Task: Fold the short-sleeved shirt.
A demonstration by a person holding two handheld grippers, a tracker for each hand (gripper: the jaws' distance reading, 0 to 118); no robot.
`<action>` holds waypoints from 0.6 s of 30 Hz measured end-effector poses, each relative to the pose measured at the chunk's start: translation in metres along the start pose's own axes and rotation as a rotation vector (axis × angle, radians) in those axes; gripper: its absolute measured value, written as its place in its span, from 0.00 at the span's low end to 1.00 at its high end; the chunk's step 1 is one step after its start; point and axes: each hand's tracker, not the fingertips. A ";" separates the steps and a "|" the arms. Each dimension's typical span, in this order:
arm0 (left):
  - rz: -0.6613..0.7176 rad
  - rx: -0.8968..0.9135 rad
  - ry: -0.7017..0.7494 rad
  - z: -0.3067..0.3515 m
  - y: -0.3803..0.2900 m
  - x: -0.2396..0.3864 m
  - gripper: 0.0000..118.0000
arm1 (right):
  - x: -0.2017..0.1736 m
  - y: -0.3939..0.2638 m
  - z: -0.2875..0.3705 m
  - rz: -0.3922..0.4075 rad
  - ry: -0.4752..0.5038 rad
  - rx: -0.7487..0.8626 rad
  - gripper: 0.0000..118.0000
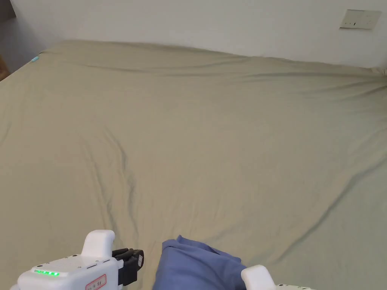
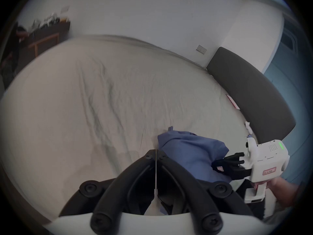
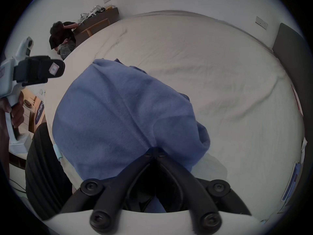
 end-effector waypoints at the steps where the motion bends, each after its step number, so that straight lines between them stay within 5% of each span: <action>1: 0.031 -0.037 -0.048 -0.005 0.001 -0.006 0.16 | 0.002 0.002 -0.002 0.008 0.010 -0.012 0.01; 2: 0.062 -0.076 -0.094 -0.010 0.002 -0.012 0.31 | 0.004 0.003 0.000 0.011 0.019 -0.018 0.01; 4: 0.131 -0.133 -0.199 -0.027 0.003 -0.023 0.82 | 0.008 0.004 0.000 0.001 0.036 -0.023 0.01; 5: 0.160 -0.158 -0.240 -0.035 0.002 -0.026 0.97 | 0.009 0.004 0.000 -0.003 0.041 -0.024 0.01; 6: 0.191 -0.184 -0.271 -0.046 0.000 -0.029 1.00 | 0.009 0.002 0.001 -0.004 0.045 -0.023 0.01; 14: 0.641 -0.352 -0.685 -0.112 -0.022 -0.032 0.95 | 0.009 -0.001 0.001 -0.020 0.053 -0.007 0.01; 15: 0.596 -0.346 -0.643 -0.116 -0.023 -0.025 0.80 | 0.009 -0.001 0.001 -0.020 0.054 -0.008 0.01; 17: 0.441 -0.405 -0.441 -0.118 -0.024 -0.008 0.21 | 0.007 0.001 0.001 -0.016 0.049 -0.011 0.01; 18: 0.448 -0.396 -0.415 -0.118 -0.026 -0.002 0.21 | 0.005 0.001 0.000 -0.002 0.042 -0.013 0.01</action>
